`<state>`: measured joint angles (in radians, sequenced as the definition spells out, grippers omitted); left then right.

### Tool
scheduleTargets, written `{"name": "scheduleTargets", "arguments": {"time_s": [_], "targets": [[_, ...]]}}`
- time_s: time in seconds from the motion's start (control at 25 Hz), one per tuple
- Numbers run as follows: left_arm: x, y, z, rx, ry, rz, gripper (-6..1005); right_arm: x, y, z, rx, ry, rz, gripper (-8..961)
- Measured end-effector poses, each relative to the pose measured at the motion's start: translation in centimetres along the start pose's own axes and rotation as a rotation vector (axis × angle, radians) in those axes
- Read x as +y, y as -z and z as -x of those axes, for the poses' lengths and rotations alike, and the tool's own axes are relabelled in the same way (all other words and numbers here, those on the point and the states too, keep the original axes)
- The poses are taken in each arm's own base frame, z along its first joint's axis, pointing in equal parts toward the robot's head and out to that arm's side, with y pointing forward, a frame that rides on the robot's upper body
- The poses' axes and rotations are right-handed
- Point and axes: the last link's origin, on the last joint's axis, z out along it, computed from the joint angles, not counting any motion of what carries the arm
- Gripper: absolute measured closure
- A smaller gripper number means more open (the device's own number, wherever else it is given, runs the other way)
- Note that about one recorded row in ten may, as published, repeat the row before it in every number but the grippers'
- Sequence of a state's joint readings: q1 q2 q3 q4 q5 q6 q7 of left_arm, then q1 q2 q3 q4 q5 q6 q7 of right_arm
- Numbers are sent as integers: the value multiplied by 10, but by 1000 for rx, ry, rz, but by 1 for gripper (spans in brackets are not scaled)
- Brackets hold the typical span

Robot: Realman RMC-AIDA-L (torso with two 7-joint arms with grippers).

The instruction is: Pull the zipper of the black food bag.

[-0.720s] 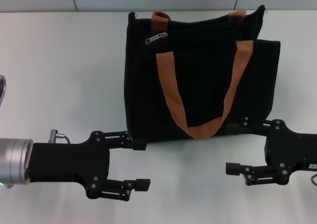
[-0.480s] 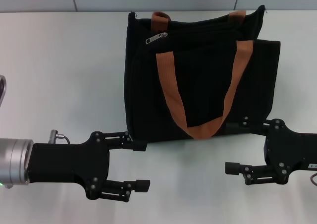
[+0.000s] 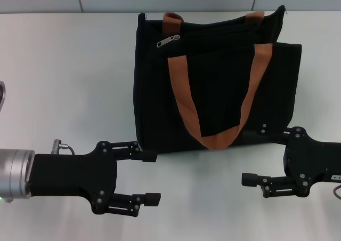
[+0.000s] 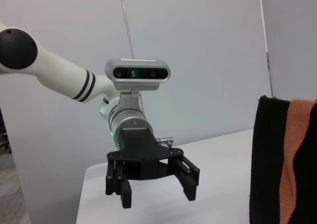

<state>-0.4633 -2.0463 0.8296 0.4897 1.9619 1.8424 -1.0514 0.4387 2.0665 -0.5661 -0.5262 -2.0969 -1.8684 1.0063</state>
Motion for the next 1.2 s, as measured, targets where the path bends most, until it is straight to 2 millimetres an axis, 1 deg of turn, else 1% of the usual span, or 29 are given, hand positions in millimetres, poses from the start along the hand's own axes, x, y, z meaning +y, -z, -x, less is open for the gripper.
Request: {"name": "scheduleTargets", "arguments": {"time_s": [0.28, 0.36, 0.4, 0.64, 0.72, 0.8, 0.88, 1.04, 1.2], "targets": [[-1, 2, -1, 5, -3, -10, 197, 0, -1, 0, -3, -1, -1, 125], [-7, 8, -6, 39, -19, -62, 198, 1, -2, 0, -6, -2, 0, 125], [-7, 8, -6, 39, -19, -62, 198, 1, -2, 0, -6, -3, 0, 125], [-22, 33, -17, 155, -81, -263, 201, 0, -3, -2, -3, -10, -10, 126], [-27, 40, -18, 169, -88, -321, 202, 1, -3, -3, -3, -12, -11, 127], [-39, 52, -19, 171, -91, -426, 204, 1, -3, -4, -4, -15, -12, 127], [-46, 55, -19, 160, -91, -469, 205, 2, -3, -4, -4, -17, -13, 127], [-67, 54, -19, 106, -87, -554, 207, 4, -3, -6, -9, -28, -11, 128], [-78, 38, -21, 66, -93, -545, 209, 5, -4, -7, -12, -33, -11, 129]]}}
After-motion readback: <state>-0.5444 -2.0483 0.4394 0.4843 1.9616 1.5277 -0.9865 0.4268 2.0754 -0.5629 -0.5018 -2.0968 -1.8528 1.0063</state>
